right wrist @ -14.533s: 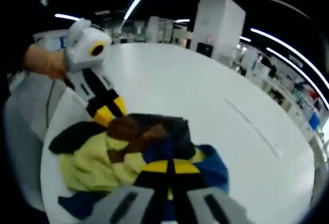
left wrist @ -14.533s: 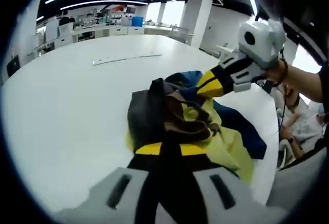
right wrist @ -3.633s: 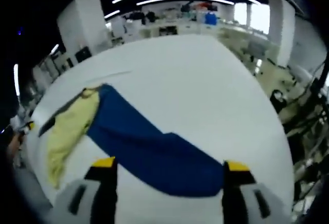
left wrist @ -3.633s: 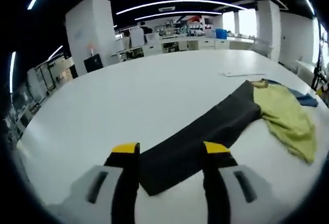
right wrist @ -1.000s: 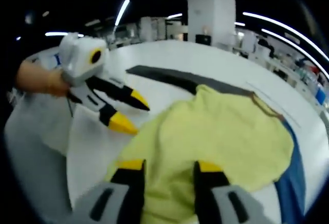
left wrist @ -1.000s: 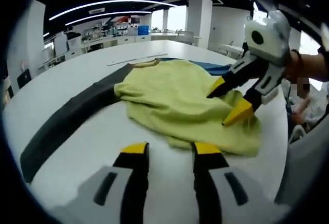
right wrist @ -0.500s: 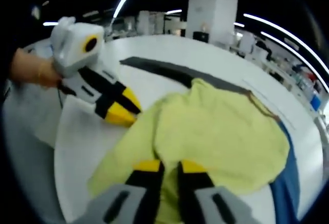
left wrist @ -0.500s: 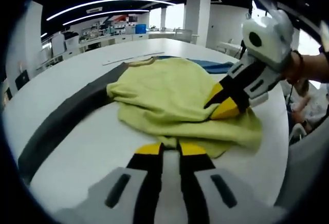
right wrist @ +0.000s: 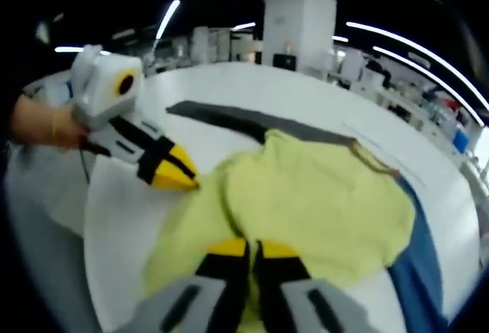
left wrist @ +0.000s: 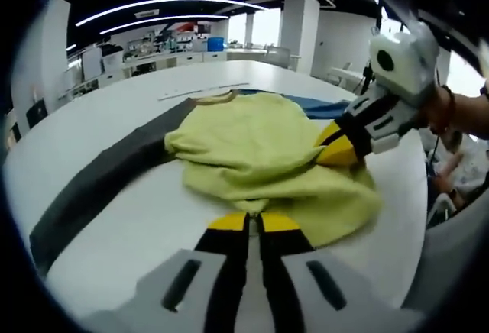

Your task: Fold the garment on the visible template until the final outline fits inside the template.

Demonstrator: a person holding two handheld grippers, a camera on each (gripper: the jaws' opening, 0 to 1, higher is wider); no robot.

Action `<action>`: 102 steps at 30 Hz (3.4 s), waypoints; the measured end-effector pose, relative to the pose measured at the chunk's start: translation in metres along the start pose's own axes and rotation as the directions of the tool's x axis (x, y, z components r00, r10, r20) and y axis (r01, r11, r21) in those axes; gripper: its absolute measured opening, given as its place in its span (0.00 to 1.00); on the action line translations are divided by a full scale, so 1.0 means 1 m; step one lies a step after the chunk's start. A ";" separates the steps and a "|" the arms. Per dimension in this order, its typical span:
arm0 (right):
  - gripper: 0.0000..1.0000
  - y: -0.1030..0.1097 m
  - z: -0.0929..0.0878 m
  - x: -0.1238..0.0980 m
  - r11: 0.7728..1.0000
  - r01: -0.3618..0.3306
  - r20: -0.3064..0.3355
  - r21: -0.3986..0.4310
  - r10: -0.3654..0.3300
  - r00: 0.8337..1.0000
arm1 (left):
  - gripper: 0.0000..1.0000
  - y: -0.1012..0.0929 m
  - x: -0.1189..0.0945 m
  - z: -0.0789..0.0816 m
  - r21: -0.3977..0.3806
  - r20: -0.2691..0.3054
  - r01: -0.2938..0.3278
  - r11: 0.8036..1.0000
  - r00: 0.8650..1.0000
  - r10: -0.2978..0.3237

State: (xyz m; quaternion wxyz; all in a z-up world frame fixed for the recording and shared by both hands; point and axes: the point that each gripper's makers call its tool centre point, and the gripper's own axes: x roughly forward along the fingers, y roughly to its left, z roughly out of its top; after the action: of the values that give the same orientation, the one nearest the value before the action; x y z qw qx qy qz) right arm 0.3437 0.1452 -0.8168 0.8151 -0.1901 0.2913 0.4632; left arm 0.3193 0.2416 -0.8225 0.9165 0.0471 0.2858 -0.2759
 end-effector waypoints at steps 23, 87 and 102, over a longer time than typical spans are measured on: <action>0.00 -0.037 0.000 -0.009 0.986 0.123 -0.001 0.115 -0.124 0.992 | 0.01 -0.017 -0.023 0.082 -0.056 0.154 -0.001 0.998 0.988 0.010; 0.18 -0.061 -0.059 -0.071 0.896 0.243 -0.055 0.370 -0.241 0.969 | 0.07 -0.055 0.061 0.037 -0.083 0.024 0.071 0.994 0.997 -0.069; 0.23 -0.053 -0.067 -0.069 0.880 0.216 -0.059 0.424 -0.211 0.976 | 0.12 -0.058 0.073 0.024 0.032 -0.063 0.019 0.999 0.998 -0.017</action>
State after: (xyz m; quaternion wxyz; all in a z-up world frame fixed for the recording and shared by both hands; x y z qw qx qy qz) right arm 0.3423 0.0353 -0.8200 0.8812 -0.0404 0.3676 0.2943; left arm 0.3498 0.1517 -0.8383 0.9037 0.0680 0.3104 -0.2871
